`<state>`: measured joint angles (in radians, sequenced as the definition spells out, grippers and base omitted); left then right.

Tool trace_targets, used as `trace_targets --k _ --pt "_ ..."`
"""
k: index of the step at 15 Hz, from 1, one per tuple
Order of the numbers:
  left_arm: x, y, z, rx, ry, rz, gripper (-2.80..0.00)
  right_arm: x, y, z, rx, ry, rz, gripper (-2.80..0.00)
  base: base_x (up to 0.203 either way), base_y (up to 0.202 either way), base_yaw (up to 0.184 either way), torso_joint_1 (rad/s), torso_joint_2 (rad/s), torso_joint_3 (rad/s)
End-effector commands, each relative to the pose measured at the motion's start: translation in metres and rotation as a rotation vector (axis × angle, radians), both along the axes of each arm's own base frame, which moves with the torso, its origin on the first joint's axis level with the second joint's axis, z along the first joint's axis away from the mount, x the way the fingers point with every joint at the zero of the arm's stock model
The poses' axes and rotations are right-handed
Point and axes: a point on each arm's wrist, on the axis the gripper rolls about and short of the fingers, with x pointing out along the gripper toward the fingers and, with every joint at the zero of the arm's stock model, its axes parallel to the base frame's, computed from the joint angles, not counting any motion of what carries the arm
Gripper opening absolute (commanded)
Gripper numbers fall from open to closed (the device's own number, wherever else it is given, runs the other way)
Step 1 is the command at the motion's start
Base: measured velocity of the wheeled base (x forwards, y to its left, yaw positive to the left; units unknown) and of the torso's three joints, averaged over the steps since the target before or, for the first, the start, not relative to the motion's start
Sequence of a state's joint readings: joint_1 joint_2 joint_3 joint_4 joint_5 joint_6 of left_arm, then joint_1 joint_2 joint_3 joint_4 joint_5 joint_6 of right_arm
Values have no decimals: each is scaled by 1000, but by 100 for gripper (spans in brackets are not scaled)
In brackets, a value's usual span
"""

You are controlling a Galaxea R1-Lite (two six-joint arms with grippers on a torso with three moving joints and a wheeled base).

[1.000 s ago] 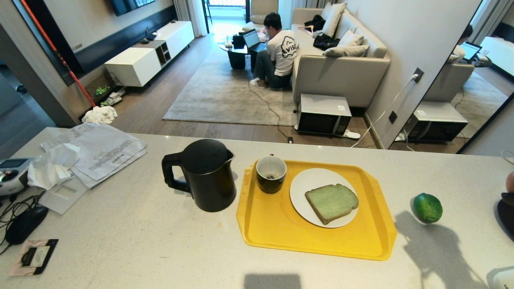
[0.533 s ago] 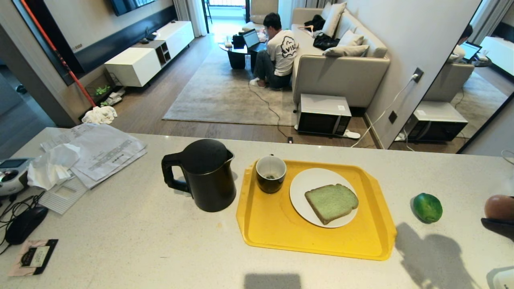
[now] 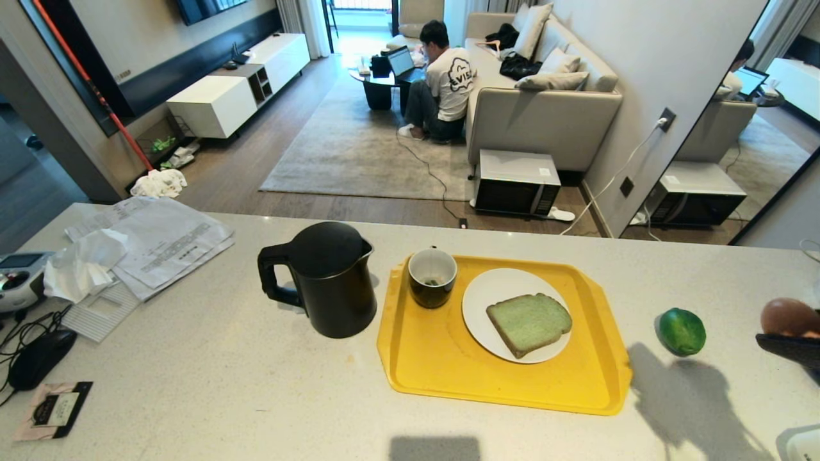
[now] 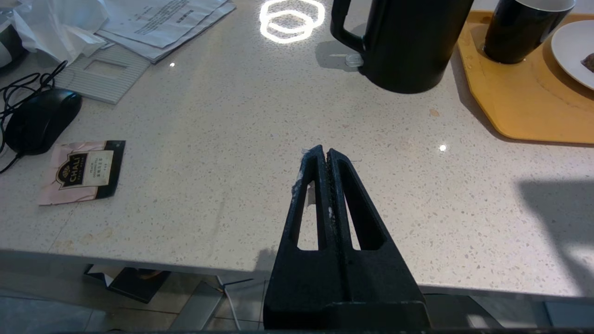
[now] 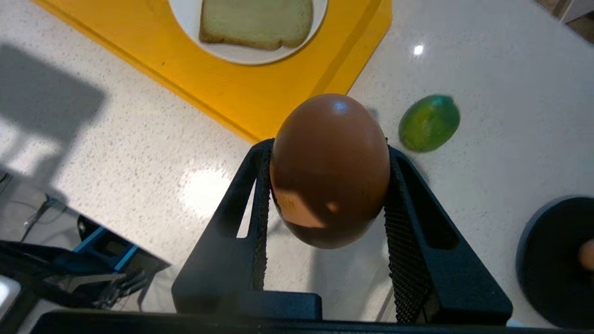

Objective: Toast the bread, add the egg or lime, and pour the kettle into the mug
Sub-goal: Put the egg in the bowl

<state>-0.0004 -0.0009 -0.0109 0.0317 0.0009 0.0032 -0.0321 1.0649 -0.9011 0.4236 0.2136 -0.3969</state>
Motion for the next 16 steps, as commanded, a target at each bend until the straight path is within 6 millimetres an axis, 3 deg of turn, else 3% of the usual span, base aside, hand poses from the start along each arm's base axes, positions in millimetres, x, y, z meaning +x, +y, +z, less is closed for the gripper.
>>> trace_targets --k 1,3,6,10,16 --pt "0 0 0 0 1 1 -280 44 1 9 -26 37 35 -280 0 0 0 0 0 0" --pt "0 0 0 0 1 1 -280 68 17 7 -56 67 136 -280 0 0 0 0 0 0" --pt "0 0 0 0 0 0 -280 94 36 -11 -91 154 220 -280 0 0 0 0 0 0" --pt "0 0 0 0 0 1 -280 127 57 -8 -228 195 220 -280 0 0 0 0 0 0" --pt "0 0 0 0 0 1 -280 175 73 -32 -400 295 179 -280 0 0 0 0 0 0"
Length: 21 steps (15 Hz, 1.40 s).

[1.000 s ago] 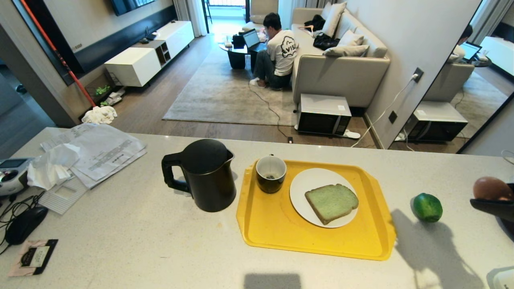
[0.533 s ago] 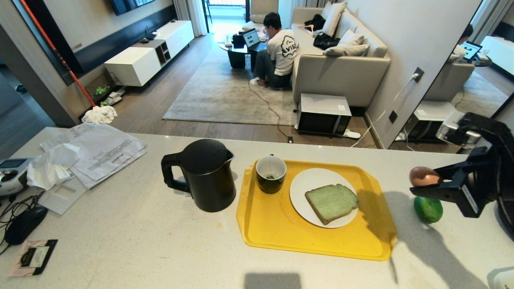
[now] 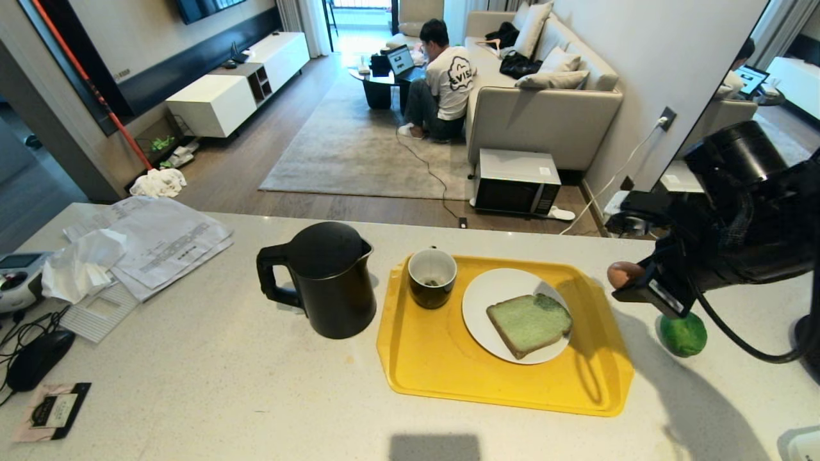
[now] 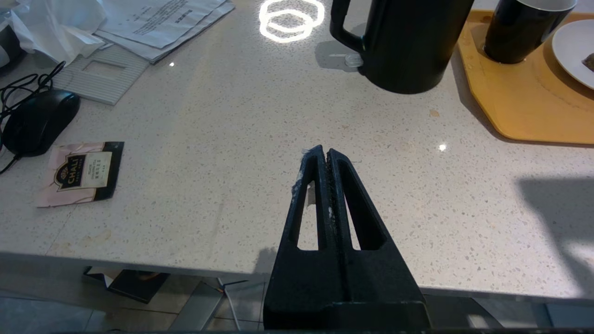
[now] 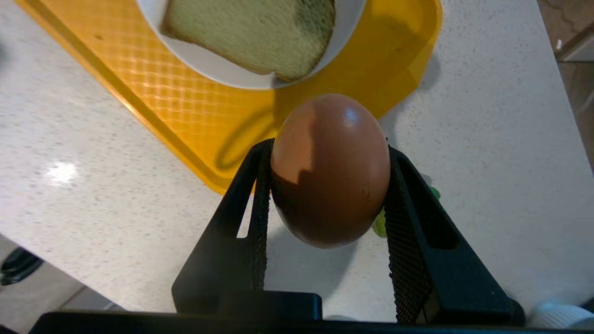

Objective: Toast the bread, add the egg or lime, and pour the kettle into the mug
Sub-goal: Put the egg in the bowl

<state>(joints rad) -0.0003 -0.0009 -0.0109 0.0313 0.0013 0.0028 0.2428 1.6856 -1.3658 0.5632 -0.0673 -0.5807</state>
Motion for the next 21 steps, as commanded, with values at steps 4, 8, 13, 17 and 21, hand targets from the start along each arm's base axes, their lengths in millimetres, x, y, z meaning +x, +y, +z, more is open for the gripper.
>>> trace_targets --k 4,8,13,17,21 --pt "0 0 0 0 2 1 -280 33 14 -31 -127 77 -28 -280 0 0 0 0 0 0" --pt "0 0 0 0 2 -1 -280 39 16 -36 -144 82 -36 -280 0 0 0 0 0 0" --pt "0 0 0 0 2 1 -280 47 22 -50 -159 118 -30 -280 0 0 0 0 0 0" --pt "0 0 0 0 1 -1 -280 41 46 -59 -172 139 44 -280 0 0 0 0 0 0" --pt "0 0 0 0 2 1 -280 43 79 -71 -175 126 126 -280 0 0 0 0 0 0"
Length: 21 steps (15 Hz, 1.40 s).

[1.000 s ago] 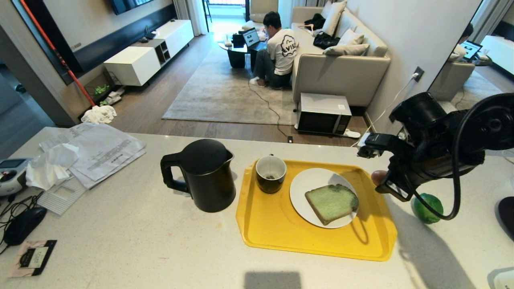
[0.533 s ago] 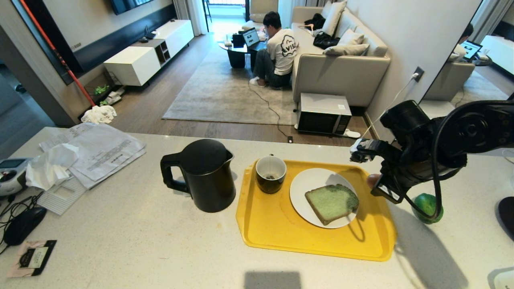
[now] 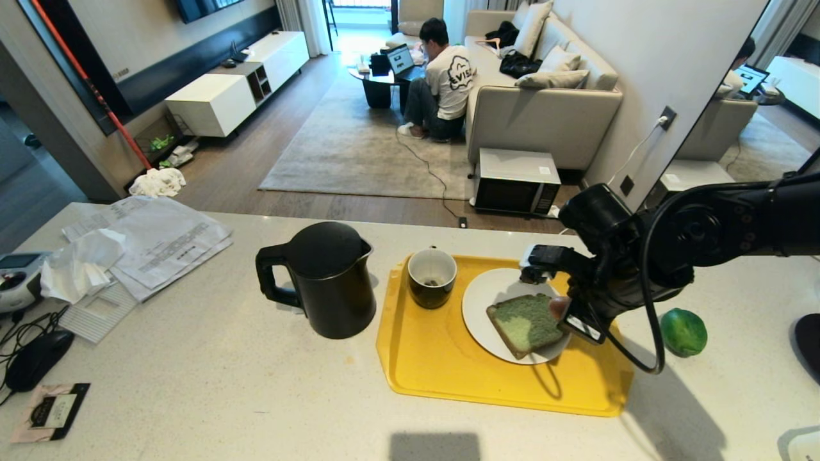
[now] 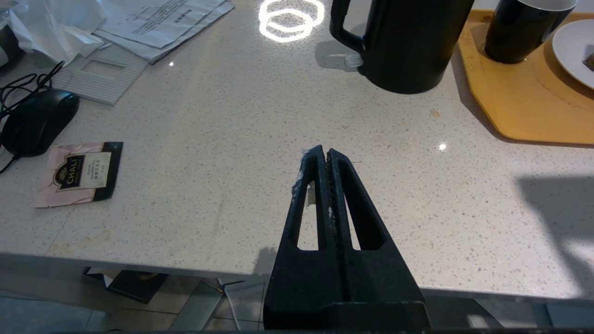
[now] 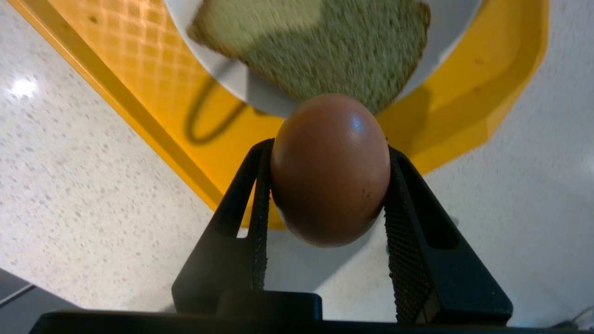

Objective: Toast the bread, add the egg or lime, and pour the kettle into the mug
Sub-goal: Put the egg in the bowl

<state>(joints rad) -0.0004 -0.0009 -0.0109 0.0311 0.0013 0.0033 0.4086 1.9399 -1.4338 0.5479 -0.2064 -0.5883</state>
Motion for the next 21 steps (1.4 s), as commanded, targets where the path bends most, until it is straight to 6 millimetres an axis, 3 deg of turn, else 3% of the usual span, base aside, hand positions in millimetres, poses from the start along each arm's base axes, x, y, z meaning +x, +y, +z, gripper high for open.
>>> trace_targets --k 1,5,11,21 --pt "0 0 0 0 2 1 -280 6 20 -11 -2 -7 46 -280 0 0 0 0 0 0" --pt "0 0 0 0 2 -1 -280 14 45 -17 -5 -29 89 -280 0 0 0 0 0 0" --pt "0 0 0 0 2 1 -280 46 70 -30 -16 -158 61 -280 0 0 0 0 0 0" --pt "0 0 0 0 2 1 -280 82 55 -39 -27 -222 -33 -280 0 0 0 0 0 0"
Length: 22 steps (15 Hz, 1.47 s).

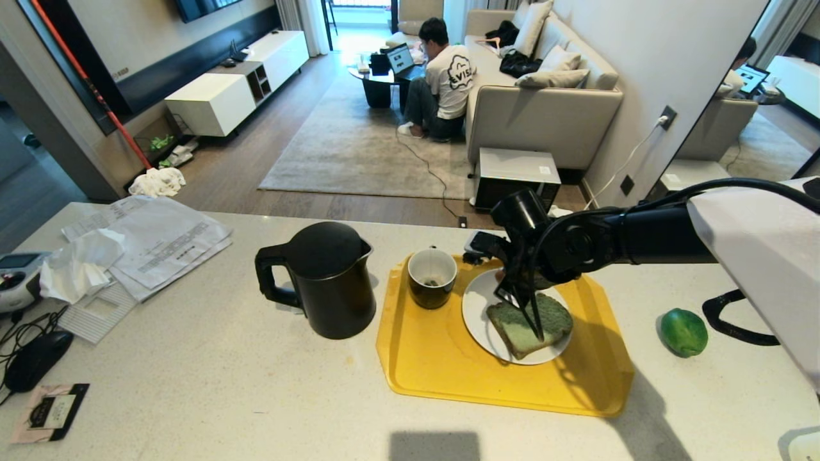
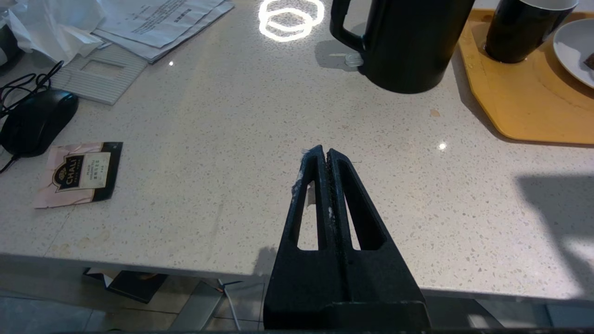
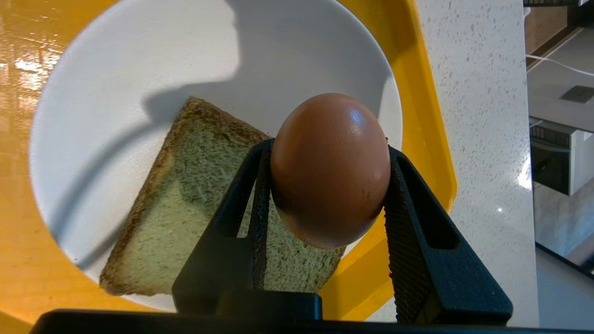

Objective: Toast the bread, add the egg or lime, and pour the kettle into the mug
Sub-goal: Put the egg in the bowl

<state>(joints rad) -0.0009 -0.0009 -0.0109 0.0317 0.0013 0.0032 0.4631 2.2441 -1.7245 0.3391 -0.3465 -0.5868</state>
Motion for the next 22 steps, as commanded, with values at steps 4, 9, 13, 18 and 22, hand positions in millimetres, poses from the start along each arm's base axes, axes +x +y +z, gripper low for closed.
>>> trace_targets --k 4,9,13,18,22 --pt "0 0 0 0 1 1 -280 16 -1 -17 -10 -7 -21 -280 0 0 0 0 0 0" --pt "0 0 0 0 1 1 -280 25 -2 -25 -20 -8 -36 -280 0 0 0 0 0 0" --pt "0 0 0 0 1 1 -280 28 -5 -30 -25 2 -43 -280 0 0 0 0 0 0" --pt "0 0 0 0 1 1 -280 24 -7 -32 -42 17 -43 0 0 0 0 0 0 0" --pt "0 0 0 0 1 0 -280 22 -8 -28 -39 15 -43 0 0 0 0 0 0 0"
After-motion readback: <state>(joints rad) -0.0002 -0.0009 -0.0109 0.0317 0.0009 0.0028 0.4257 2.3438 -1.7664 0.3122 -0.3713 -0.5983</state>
